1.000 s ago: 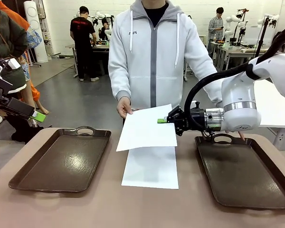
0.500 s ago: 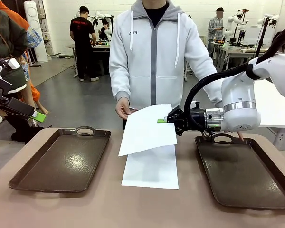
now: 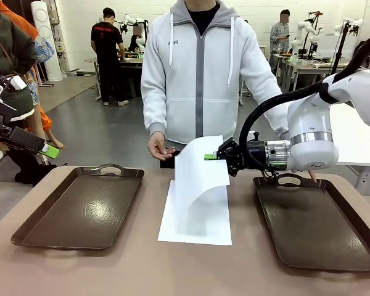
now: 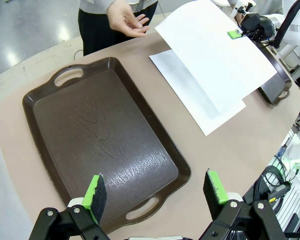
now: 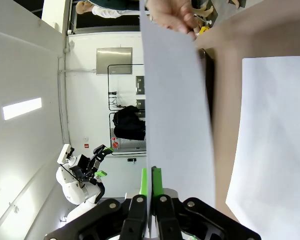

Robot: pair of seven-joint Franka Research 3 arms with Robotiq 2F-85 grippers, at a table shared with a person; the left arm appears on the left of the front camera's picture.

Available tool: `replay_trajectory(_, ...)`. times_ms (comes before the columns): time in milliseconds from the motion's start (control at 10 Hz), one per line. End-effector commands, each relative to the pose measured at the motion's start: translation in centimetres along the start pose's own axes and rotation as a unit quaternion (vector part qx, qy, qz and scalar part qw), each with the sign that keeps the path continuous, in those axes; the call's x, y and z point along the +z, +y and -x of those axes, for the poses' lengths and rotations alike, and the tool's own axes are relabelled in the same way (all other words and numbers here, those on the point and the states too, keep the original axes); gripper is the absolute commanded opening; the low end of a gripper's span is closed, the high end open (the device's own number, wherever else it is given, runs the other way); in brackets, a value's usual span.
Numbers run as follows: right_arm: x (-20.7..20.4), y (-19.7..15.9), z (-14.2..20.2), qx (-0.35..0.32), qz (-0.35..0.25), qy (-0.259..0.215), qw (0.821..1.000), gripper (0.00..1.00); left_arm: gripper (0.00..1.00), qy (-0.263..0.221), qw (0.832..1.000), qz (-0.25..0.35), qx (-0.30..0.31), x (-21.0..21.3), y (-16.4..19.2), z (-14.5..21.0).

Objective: Sort the A4 documents.
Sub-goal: Place the A4 Paper in the designated Handle tray.

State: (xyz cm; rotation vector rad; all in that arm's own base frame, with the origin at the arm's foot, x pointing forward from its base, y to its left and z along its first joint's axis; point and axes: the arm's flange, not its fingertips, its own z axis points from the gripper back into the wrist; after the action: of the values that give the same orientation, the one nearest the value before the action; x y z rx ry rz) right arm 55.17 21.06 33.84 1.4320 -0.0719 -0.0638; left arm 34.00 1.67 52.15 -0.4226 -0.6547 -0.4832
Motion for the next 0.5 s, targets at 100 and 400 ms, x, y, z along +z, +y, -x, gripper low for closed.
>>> replay_trajectory(100,-0.1,-0.1,0.1,-0.001,0.0,0.0,1.0,0.0,1.0,-0.002,1.0,0.005,0.001,0.0,0.1,0.0)
replay_trajectory(400,4.8,0.9,2.5,0.036,0.068,-0.014,0.997,0.01,1.0,-0.002,1.0,0.005,0.001,0.0,0.1,0.0)
